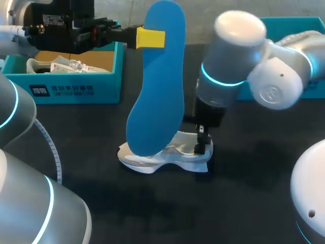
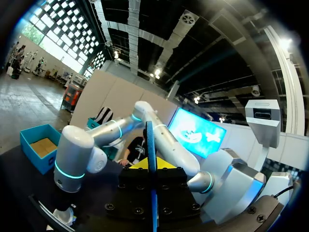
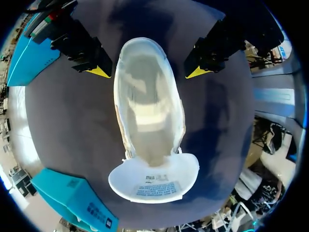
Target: Take the shoe out of the shoebox, open the shoe tongue, remove and reinsert the insole, then place the shoe into the shoebox
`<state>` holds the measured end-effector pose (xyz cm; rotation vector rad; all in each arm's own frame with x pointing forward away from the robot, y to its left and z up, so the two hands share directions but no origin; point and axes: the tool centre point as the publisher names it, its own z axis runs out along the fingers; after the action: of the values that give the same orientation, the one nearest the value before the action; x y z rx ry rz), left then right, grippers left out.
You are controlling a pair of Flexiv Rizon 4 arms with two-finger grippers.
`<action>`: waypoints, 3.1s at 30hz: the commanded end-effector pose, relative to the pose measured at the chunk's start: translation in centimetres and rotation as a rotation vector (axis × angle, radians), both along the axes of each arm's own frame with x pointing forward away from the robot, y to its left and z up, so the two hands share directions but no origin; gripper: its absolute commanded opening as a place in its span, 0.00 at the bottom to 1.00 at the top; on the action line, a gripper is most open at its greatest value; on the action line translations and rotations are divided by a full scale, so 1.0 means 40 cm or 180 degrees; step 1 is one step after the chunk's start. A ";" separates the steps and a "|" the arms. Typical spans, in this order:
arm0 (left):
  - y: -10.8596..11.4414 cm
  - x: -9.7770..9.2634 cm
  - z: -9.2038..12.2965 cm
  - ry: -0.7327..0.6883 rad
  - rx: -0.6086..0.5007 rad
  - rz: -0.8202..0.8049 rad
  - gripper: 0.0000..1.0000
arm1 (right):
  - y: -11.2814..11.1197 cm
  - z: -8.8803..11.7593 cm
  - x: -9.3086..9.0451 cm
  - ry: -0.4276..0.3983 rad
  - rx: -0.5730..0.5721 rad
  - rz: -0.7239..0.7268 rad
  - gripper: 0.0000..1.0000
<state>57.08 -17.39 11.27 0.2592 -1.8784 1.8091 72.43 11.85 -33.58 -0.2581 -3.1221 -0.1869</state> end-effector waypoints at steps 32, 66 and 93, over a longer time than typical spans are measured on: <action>-0.002 0.001 -0.002 0.0000 0.0002 -0.0002 0.00 | 0.042 0.051 0.069 -0.0093 -0.0450 0.0174 1.00; -0.002 0.001 -0.002 0.0000 0.0002 -0.0002 0.00 | 0.110 -0.066 0.138 -0.0062 -0.0458 0.0131 1.00; -0.002 0.001 -0.002 0.0000 0.0002 -0.0002 0.00 | 0.090 -0.123 0.124 0.0110 -0.0399 -0.0010 0.00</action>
<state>57.07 -17.39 11.27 0.2591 -1.8784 1.8091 77.36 15.47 -38.35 -0.2651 -3.1046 0.0138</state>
